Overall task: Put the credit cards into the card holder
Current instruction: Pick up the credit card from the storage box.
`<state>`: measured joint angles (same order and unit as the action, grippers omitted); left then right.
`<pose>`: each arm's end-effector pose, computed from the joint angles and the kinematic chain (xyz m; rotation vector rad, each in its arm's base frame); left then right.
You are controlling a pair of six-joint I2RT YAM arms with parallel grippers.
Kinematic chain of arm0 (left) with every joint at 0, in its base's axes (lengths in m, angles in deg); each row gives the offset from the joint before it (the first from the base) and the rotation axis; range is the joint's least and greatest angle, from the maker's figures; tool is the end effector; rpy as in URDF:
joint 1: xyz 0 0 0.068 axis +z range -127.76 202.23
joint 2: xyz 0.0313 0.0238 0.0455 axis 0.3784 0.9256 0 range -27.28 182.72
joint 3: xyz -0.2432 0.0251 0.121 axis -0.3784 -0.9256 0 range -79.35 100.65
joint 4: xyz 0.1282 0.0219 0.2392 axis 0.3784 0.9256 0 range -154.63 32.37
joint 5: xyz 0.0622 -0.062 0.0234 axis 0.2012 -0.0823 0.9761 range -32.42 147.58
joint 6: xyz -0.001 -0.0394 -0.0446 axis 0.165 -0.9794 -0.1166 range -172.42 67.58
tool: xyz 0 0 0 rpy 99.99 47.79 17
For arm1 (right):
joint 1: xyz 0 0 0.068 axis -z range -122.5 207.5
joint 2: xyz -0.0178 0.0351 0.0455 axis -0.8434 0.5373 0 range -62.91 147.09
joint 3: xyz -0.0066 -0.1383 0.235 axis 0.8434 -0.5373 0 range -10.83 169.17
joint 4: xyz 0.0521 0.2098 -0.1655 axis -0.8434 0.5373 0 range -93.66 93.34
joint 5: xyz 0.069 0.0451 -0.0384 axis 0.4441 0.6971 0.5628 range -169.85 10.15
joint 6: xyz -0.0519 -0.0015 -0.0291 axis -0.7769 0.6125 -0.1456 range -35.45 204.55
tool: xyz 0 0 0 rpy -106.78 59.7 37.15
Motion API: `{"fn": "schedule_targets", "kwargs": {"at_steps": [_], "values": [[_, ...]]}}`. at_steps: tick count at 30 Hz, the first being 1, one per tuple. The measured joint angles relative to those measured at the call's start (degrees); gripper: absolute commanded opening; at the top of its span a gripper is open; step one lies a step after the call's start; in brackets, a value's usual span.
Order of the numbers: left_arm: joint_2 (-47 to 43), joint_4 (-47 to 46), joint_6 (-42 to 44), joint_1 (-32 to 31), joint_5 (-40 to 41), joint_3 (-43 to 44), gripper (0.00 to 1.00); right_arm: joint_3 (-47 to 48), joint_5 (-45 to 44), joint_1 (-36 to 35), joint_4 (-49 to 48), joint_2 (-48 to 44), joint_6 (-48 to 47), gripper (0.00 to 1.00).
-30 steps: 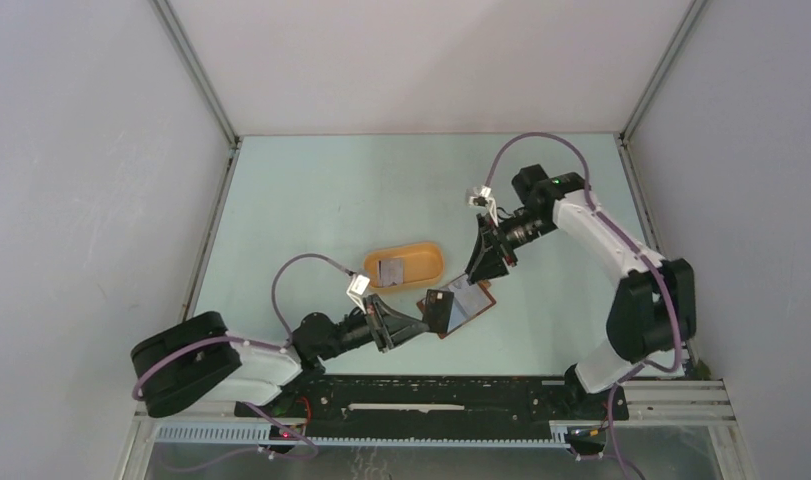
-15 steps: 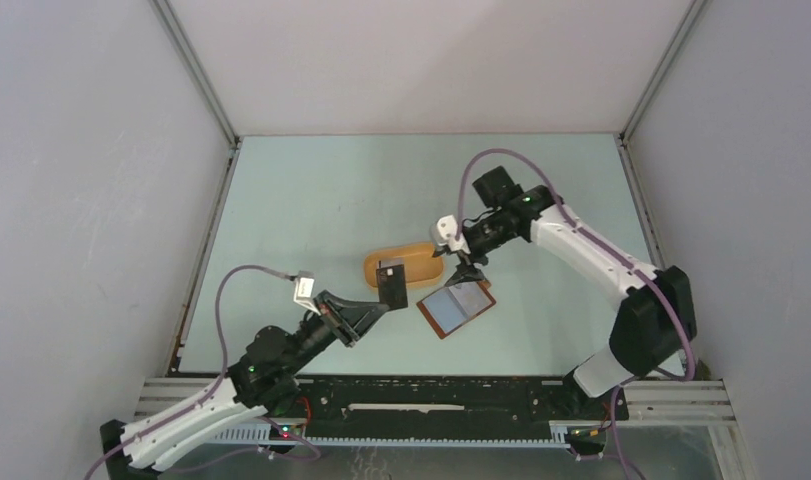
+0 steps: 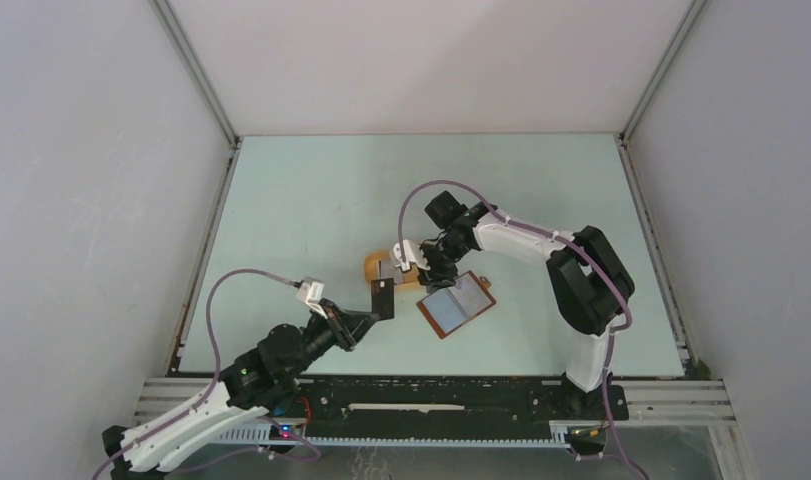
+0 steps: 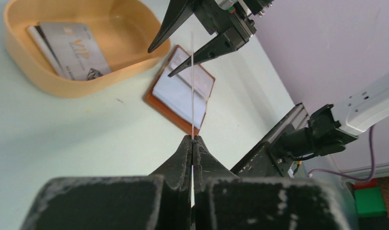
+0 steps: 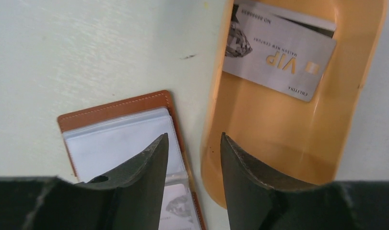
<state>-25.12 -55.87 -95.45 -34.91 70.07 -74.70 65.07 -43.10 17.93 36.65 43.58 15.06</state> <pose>0.0761 -0.1005 0.1818 0.0459 1.8079 -1.1108 0.2778 0.2634 0.1847 -2.1778 1.3753 0.7136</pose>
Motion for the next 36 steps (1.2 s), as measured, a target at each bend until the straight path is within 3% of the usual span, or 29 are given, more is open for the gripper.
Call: {"fn": "schedule_targets", "kwargs": {"at_steps": [12, 20, 25, 31, 36], "values": [[0.2, 4.5, 0.5, 0.0, 1.4, 1.4, 0.00, 1.9, -7.4, -0.3, -6.4, 4.5, 6.9, 0.32], [2.3, 1.5, -0.6, 0.0, 0.2, 1.4, 0.00, 10.1, -9.4, 1.5, -8.7, 9.2, 12.9, 0.29], [6.9, -5.7, -2.5, 0.0, -1.4, 0.8, 0.00, 13.8, -9.7, 3.3, -9.1, 11.6, 16.5, 0.50], [17.5, -20.6, -6.8, 0.1, -3.9, -2.3, 0.00, 14.2, -6.9, 5.6, -8.7, 10.0, 20.1, 0.60], [28.9, -31.0, -9.6, 0.1, -5.6, -2.4, 0.00, 10.5, -2.9, 8.6, -6.3, 0.5, 23.5, 0.62]]}}
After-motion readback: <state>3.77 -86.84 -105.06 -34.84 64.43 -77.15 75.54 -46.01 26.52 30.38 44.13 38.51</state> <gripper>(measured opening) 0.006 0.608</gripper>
